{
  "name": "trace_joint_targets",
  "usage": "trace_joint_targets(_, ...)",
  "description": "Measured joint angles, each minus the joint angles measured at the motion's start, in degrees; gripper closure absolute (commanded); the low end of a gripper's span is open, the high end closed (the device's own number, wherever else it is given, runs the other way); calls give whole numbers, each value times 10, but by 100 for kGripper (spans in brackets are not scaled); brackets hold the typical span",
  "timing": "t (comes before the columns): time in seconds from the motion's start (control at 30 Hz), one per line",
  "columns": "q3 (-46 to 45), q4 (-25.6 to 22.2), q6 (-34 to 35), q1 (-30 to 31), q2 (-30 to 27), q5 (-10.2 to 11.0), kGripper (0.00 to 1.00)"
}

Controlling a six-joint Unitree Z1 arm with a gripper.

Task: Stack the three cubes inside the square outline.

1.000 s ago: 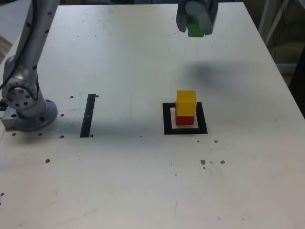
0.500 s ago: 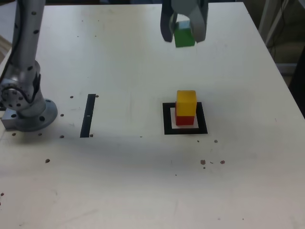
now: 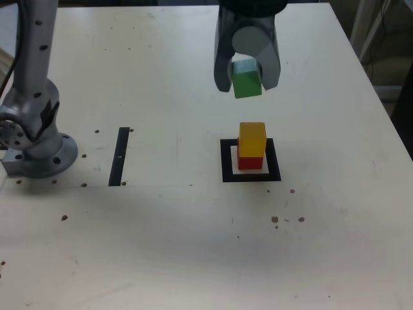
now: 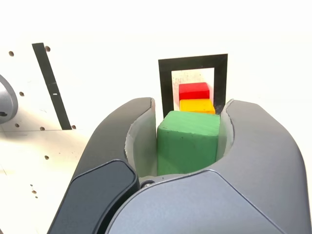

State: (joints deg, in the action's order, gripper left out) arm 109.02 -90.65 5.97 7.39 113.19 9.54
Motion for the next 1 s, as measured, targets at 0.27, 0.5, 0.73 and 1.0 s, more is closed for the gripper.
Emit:
trace_joint_targets(0.27,3,-9,12,21,2,7,100)
trace_joint_targets(0.5,14,-9,10,28,34,1,100)
trace_joint_targets(0.73,30,-9,10,35,57,2,99)
trace_joint_targets(1.0,29,-9,9,36,67,9,97)
